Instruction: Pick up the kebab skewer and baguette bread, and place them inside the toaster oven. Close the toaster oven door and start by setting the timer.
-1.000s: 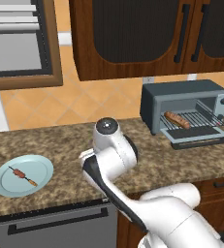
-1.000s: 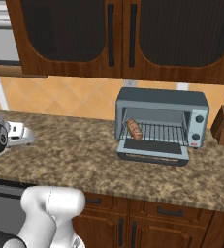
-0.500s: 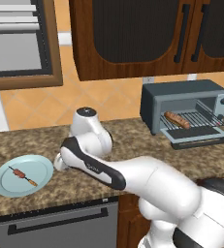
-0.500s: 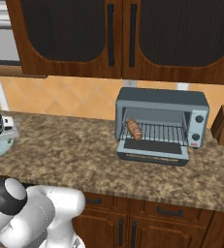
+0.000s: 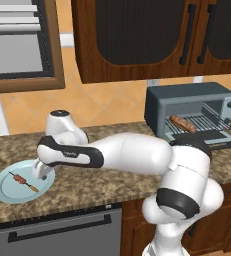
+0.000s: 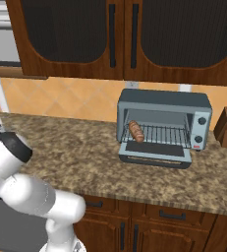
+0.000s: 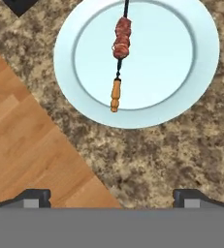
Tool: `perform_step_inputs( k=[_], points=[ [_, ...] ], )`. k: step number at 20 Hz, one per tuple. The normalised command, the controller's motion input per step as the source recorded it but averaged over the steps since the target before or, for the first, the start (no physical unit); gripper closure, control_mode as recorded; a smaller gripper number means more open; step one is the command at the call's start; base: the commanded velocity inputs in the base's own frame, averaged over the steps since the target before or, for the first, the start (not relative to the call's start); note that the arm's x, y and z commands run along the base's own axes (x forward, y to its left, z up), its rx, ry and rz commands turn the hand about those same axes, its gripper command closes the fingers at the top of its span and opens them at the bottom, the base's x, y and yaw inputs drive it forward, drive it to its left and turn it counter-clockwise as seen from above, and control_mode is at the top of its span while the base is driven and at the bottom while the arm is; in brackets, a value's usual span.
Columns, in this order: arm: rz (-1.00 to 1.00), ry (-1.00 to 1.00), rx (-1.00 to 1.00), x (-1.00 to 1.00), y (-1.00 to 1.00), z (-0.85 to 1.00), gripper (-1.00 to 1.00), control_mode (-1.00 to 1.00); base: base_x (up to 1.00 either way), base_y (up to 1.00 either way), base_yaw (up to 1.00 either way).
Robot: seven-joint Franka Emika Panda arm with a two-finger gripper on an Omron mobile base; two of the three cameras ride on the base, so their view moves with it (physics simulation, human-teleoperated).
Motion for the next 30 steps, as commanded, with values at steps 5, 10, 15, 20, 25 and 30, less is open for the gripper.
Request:
perform_step_inputs(
  k=[5,10,15,20,25,30],
  points=[
    [0.00,0.00,-0.06,0.11,0.32,-0.49,-1.00,-1.00,0.00,0.00,0.00],
    [-0.02,0.00,-0.03,0.34,0.19,-0.43,-1.00,-1.00,0.00,0.00,0.00],
    [-0.03,0.00,0.00,0.52,0.55,-0.32,-1.00,-1.00,0.00,0.00,0.00],
    [-0.04,0.00,-0.05,0.25,0.46,-0.08,-1.00,-1.00,0.00,0.00,0.00],
    [-0.09,0.07,-0.17,0.29,0.39,0.14,-1.00,-1.00,0.00,0.00,0.00],
    [-0.09,0.04,-0.20,0.12,0.03,-0.04,-1.00,-1.00,0.00,0.00,0.00]
  ],
)
